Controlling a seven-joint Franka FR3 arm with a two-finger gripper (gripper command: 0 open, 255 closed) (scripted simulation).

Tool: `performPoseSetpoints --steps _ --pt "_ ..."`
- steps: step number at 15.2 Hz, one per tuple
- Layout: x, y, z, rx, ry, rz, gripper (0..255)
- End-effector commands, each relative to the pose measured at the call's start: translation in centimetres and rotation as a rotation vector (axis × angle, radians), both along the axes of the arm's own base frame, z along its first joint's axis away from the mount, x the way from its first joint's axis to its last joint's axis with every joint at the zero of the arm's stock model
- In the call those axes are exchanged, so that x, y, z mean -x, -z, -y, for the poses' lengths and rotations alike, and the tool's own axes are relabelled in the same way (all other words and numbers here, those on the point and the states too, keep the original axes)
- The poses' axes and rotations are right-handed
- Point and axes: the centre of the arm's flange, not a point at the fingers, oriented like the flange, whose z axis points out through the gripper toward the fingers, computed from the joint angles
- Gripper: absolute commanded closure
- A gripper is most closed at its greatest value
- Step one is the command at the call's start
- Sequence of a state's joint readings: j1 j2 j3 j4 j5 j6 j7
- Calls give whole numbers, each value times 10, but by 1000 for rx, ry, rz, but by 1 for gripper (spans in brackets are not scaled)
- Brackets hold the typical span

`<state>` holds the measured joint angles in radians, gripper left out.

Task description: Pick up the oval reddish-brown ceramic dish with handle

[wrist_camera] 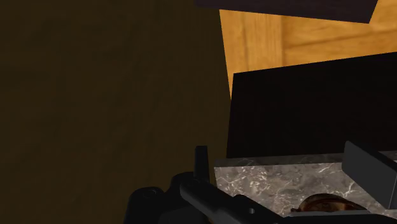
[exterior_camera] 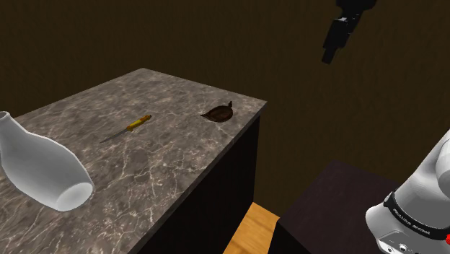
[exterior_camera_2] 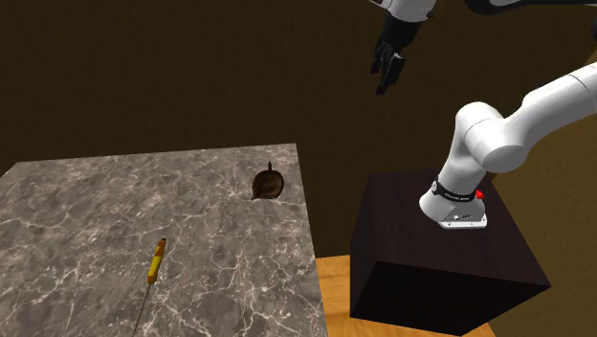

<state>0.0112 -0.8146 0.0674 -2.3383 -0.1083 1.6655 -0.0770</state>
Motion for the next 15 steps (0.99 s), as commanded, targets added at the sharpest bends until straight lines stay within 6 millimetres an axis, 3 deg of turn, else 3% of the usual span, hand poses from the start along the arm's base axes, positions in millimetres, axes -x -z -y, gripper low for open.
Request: performPoseSetpoints --steps 1,15 --pt "0 0 0 0 0 0 0" --pt "-158 85 -54 -112 5 -78 0"
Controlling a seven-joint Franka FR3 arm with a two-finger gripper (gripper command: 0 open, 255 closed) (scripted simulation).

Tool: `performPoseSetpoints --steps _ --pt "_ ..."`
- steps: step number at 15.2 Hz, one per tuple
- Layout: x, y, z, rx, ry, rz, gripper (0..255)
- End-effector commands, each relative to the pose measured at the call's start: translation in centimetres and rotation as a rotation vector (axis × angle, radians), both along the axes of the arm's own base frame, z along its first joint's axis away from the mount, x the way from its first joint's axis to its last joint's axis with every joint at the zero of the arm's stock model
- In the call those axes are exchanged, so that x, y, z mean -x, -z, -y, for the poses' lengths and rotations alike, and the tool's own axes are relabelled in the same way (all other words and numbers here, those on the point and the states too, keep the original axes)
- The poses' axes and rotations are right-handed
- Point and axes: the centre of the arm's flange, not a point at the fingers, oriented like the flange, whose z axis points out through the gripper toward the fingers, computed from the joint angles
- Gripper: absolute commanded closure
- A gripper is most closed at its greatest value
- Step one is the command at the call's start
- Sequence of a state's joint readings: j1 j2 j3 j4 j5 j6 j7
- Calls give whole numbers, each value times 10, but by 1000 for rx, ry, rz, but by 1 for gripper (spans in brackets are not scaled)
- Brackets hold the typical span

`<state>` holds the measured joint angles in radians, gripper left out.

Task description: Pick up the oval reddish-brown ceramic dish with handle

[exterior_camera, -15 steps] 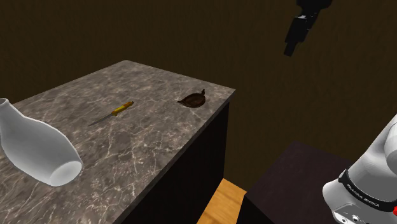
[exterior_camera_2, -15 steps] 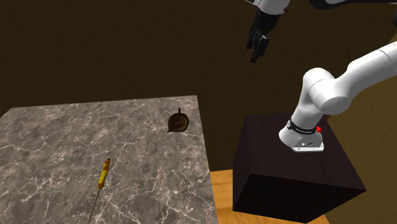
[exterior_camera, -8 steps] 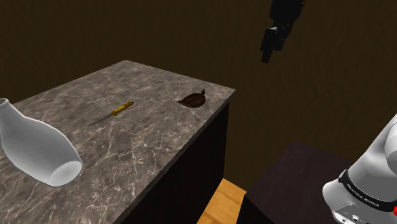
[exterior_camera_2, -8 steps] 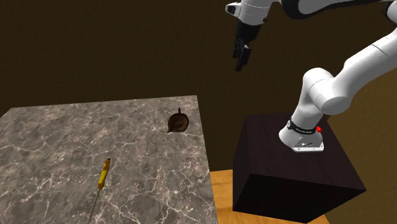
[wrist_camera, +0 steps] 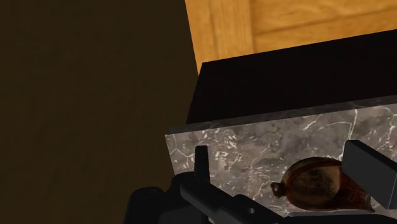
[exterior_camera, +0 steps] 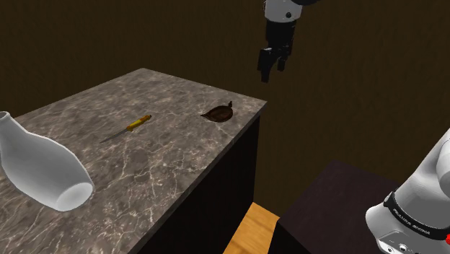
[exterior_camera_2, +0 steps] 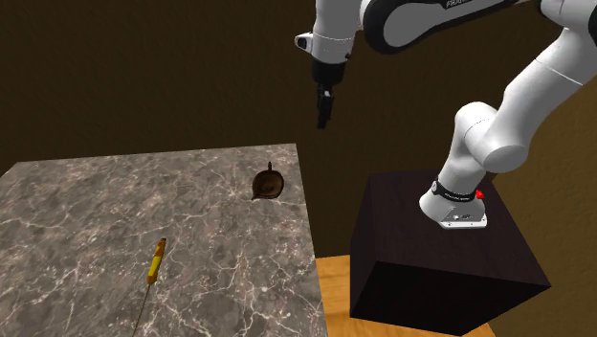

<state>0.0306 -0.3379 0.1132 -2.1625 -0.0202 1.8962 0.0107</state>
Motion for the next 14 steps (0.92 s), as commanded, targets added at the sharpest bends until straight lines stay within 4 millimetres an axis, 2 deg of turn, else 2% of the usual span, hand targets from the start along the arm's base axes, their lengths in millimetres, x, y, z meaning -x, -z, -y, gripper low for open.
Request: performPoseSetpoints --steps 1,12,14 --pt "-21 14 -10 -17 1 -12 0" --pt "-141 85 -59 -105 6 -73 0" --pt "-142 92 -60 -106 6 -74 0"
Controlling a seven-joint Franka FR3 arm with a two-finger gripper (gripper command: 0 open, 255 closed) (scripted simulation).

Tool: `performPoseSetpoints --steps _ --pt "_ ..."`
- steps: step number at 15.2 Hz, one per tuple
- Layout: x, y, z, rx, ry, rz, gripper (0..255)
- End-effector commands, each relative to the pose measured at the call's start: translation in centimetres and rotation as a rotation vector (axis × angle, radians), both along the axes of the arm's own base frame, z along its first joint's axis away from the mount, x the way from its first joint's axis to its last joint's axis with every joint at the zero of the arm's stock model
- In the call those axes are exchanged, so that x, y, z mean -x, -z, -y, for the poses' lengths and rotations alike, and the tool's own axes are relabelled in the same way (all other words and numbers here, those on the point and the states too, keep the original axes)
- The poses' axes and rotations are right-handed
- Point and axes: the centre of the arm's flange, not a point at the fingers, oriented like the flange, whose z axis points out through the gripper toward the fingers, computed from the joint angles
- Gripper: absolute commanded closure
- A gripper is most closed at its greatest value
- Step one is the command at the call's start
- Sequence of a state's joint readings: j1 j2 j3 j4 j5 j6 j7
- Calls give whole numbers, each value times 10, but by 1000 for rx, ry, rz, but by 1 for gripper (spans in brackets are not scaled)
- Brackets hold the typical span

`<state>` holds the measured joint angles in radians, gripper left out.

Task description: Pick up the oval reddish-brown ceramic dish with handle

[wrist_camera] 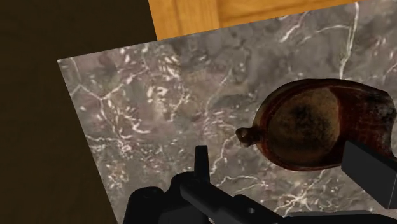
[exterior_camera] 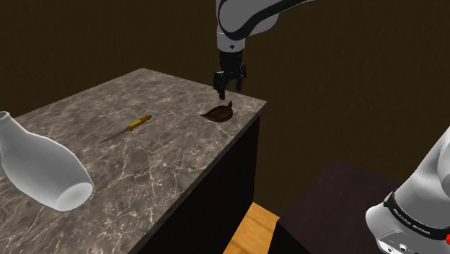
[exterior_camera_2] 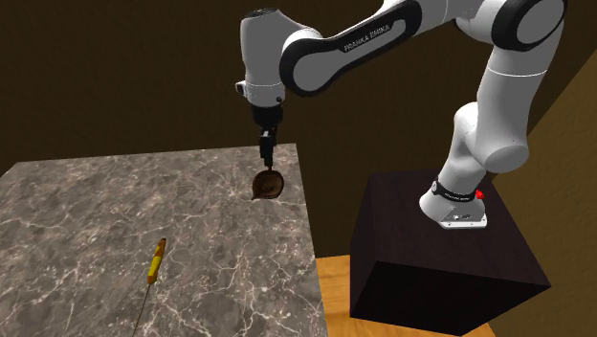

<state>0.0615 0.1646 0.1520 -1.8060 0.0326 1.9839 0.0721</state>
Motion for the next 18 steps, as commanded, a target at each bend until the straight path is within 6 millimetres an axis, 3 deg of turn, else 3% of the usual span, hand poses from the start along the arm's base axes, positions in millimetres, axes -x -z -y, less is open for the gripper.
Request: performPoseSetpoints --steps 1,6,8,9,18 --pt "-4 10 -3 -3 0 -1 0" --pt "-4 39 -3 -3 0 -1 0" --pt "-4 39 -3 -3 0 -1 0" --pt "-3 39 -3 -3 0 -1 255" --pt "-4 39 -3 -3 0 -1 255"
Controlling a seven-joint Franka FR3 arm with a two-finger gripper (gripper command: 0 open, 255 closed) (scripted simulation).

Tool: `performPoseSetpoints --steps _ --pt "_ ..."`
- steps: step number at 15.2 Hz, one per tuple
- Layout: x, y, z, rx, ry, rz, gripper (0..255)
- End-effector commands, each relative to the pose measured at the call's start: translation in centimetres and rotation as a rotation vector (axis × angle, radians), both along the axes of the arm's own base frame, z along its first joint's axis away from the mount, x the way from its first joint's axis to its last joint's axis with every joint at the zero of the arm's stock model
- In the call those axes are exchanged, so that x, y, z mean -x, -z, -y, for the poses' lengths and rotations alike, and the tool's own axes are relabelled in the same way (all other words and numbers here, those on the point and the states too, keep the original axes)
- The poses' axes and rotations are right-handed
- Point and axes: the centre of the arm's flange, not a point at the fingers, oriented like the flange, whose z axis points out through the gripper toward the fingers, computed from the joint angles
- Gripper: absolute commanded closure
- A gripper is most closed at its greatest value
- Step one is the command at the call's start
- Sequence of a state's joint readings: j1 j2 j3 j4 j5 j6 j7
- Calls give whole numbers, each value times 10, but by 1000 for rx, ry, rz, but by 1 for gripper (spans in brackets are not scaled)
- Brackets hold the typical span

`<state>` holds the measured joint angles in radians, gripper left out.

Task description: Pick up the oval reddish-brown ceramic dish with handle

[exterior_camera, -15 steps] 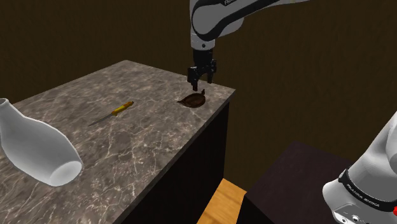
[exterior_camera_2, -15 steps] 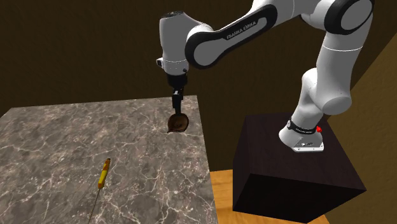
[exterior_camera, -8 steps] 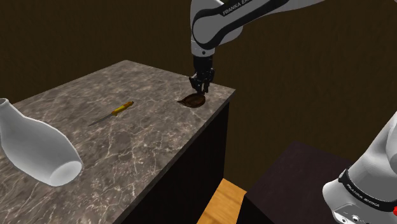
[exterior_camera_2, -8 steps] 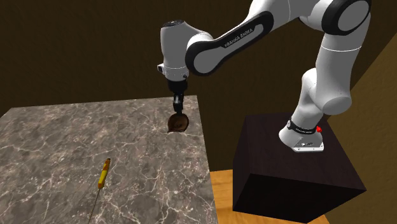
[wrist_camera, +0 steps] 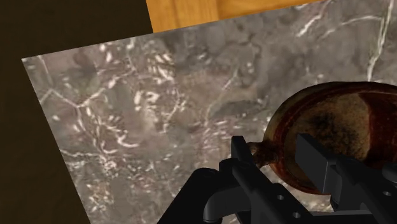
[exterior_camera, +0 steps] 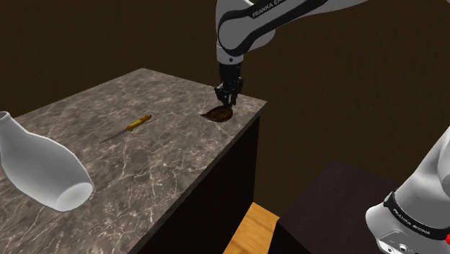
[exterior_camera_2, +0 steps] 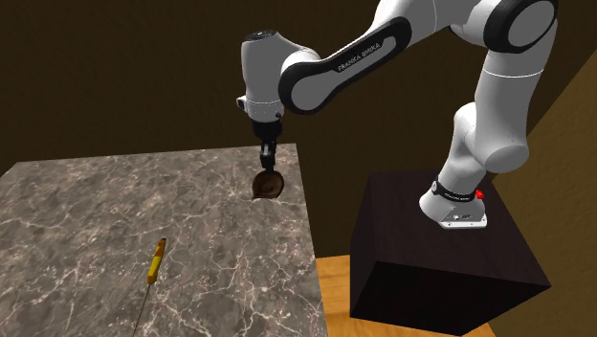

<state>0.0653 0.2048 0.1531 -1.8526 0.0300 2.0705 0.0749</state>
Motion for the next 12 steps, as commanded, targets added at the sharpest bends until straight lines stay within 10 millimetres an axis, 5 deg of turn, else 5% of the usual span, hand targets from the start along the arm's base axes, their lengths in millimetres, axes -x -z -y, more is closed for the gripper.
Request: performPoseSetpoints --steps 1,12 --pt "0 -5 0 0 0 -1 255" --pt "0 -63 0 0 0 -1 255"
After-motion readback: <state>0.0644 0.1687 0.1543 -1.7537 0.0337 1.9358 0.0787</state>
